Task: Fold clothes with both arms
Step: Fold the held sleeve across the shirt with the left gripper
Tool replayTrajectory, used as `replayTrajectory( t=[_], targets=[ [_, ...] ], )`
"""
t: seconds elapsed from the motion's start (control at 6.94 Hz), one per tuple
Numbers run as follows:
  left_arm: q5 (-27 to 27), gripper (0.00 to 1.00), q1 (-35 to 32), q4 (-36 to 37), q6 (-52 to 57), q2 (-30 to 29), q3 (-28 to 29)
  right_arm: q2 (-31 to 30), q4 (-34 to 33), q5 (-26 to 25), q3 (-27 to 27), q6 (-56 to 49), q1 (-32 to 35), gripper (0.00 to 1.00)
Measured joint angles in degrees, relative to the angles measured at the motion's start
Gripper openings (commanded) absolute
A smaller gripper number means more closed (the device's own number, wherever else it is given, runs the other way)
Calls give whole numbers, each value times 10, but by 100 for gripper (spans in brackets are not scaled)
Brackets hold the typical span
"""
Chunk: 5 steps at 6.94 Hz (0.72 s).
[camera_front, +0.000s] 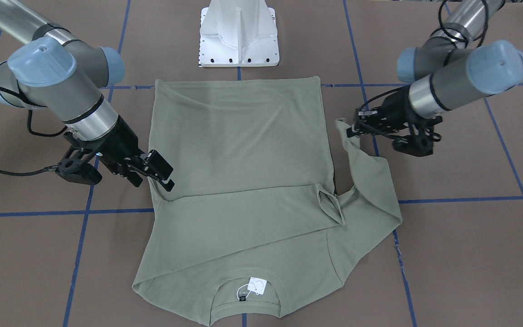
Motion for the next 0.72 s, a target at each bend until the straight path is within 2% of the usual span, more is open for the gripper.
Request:
replayTrajectory(
  t=[0.29, 0.58, 0.72],
  targets=[
    [87, 0, 46, -29, -134, -160, 101, -53, 1, 27, 16, -63, 41, 100],
    [228, 0, 115, -145, -252, -285, 260, -107, 6, 86, 24, -131, 107, 100],
    [300, 0, 156, -187, -281, -326, 320, -130, 10, 108, 25, -167, 135, 100]
  ],
)
